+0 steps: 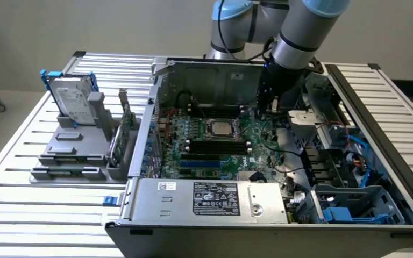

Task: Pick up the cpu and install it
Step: 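Close the cpu cover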

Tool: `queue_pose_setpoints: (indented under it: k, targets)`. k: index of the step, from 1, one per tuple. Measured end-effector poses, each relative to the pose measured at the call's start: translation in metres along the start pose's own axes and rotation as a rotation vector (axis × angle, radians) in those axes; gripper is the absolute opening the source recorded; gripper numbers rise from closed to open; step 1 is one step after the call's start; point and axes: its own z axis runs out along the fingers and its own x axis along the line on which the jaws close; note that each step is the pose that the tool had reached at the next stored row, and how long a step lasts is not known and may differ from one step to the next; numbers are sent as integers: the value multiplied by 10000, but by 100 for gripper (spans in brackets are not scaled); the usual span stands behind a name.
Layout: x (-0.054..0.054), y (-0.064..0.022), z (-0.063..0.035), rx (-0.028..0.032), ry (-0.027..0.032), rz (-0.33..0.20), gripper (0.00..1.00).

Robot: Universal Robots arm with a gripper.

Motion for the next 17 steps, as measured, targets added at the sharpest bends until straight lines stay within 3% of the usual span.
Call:
queue_pose_setpoints:
  k: [3,5,17]
  targets:
    - [5,-22,-11,227,45,24,11]
    - [10,-63,-6,275,58,26,11]
    - [41,-586,93,287,62,28,11]
